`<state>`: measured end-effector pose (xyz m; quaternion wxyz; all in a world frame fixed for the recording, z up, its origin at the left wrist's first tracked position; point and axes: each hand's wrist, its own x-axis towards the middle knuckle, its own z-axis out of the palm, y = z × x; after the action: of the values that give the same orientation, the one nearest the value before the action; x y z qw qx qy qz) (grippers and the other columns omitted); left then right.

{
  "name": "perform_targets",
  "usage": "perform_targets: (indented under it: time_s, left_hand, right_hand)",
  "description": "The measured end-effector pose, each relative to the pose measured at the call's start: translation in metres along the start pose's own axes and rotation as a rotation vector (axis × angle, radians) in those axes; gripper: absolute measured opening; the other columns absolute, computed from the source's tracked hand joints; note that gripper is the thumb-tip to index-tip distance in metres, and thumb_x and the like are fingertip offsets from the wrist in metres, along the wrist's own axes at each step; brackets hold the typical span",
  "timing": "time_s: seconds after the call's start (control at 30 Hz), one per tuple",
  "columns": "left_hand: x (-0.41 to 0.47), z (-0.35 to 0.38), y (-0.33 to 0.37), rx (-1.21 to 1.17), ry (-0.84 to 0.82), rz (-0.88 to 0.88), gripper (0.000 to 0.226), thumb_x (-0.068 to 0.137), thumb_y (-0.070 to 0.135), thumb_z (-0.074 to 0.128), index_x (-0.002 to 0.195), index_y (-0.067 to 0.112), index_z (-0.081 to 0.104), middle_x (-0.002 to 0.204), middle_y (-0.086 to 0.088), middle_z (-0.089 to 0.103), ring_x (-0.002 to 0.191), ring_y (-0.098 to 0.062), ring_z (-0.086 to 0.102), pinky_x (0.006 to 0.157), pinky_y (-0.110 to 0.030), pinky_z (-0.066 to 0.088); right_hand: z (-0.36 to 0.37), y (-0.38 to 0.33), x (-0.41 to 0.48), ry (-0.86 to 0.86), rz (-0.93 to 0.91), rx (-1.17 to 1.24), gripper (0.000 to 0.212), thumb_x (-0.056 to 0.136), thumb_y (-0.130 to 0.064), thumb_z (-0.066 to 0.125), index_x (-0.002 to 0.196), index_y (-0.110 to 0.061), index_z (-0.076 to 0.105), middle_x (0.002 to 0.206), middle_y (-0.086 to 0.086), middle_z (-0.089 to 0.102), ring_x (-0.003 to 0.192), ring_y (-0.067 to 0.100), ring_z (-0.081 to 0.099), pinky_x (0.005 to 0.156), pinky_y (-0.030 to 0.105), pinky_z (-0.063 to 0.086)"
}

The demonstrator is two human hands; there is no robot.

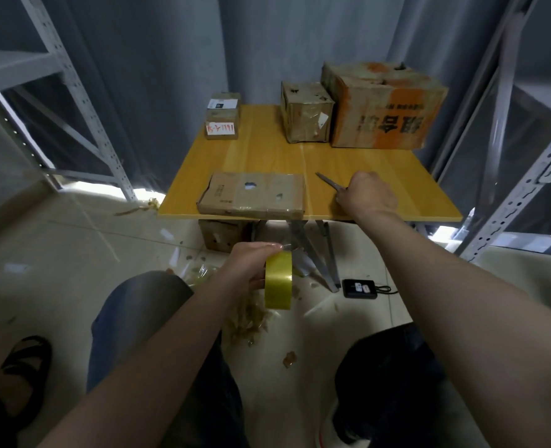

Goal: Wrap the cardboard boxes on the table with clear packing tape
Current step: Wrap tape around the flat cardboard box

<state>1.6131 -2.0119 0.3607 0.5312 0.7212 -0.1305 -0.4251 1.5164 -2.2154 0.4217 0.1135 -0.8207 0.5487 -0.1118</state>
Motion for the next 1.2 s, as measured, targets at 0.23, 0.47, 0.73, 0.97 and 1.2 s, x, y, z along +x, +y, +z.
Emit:
perform_targets:
  time_s: [0.23,0.47,0.73,0.97,1.2]
  left_hand:
    - [0.007,-0.003,-0.003,-0.030,-0.054,-0.015,0.031,0.095,0.025,0.074,0.126,0.024,0.071,0.119,-0.007,0.065,0.098,-0.025,0.065,0.065,-0.032,0.051]
    - [0.003,-0.001,-0.003,-0.039,-0.072,-0.037,0.025,0.096,0.028,0.074,0.120,0.020,0.074,0.116,-0.009,0.066,0.095,-0.025,0.065,0.062,-0.032,0.052]
    - [-0.003,-0.002,0.000,-0.051,-0.032,-0.062,0.018,0.095,0.029,0.074,0.111,0.020,0.075,0.099,-0.006,0.066,0.079,-0.023,0.065,0.059,-0.030,0.054]
    - [-0.003,-0.006,0.000,-0.054,0.000,-0.104,0.021,0.096,0.033,0.072,0.089,0.015,0.079,0.080,-0.009,0.057,0.060,-0.020,0.046,0.055,-0.026,0.041]
    - [-0.006,-0.002,0.002,-0.030,0.045,-0.076,0.019,0.094,0.036,0.074,0.097,0.018,0.079,0.091,-0.010,0.062,0.066,-0.022,0.050,0.057,-0.026,0.047]
  right_hand:
    - [-0.005,0.008,0.012,-0.056,0.059,0.044,0.029,0.092,-0.038,0.077,0.098,-0.014,0.061,0.117,0.014,0.062,0.096,0.034,0.058,0.071,0.038,0.043]
    - [-0.012,0.000,0.003,-0.084,0.000,-0.047,0.037,0.090,-0.044,0.078,0.089,-0.012,0.059,0.097,0.008,0.062,0.090,0.031,0.062,0.065,0.036,0.045]
    - [-0.021,-0.012,-0.017,-0.438,0.052,0.937,0.015,0.096,-0.012,0.072,0.096,-0.003,0.061,0.090,0.016,0.063,0.061,0.019,0.060,0.063,0.041,0.065]
    - [-0.036,0.014,-0.034,-0.829,-0.084,0.709,0.055,0.060,-0.022,0.091,0.103,-0.003,0.062,0.095,0.015,0.059,0.073,0.018,0.061,0.071,0.038,0.065]
    - [-0.041,0.039,-0.040,-1.030,-0.041,0.432,0.054,0.060,-0.012,0.090,0.107,-0.002,0.065,0.104,0.016,0.050,0.064,0.018,0.053,0.080,0.046,0.065]
